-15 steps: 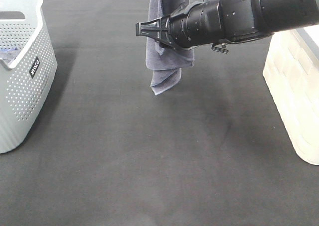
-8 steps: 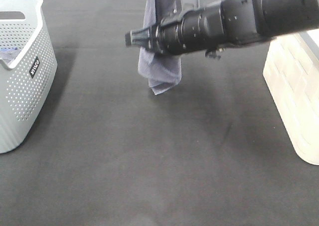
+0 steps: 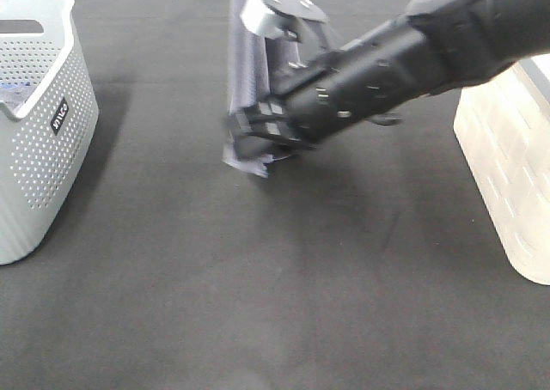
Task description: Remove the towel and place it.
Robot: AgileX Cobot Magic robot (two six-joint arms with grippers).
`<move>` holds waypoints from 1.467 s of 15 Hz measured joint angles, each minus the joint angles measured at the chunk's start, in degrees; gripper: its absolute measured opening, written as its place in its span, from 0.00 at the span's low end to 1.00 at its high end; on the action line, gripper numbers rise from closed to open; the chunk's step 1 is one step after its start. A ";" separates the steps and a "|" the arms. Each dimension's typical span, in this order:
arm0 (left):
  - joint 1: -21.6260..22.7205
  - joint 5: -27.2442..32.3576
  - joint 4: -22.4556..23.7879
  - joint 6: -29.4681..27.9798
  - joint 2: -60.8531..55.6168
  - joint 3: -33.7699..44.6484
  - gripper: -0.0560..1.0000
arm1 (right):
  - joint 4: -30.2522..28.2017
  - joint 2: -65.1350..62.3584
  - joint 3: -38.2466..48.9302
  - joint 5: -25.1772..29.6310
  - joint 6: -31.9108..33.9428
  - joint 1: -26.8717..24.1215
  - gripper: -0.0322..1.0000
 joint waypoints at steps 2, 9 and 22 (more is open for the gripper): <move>0.00 0.46 -0.11 0.11 0.23 0.00 0.05 | -13.18 -1.89 -0.23 4.70 13.69 -3.32 0.04; 0.00 -0.57 2.18 -4.18 0.23 0.00 0.05 | -35.75 -9.68 -5.56 15.70 32.72 -5.61 0.04; 7.16 -9.00 1.78 -9.80 0.29 9.51 0.05 | -74.26 -9.57 -20.11 5.56 44.69 -5.67 0.04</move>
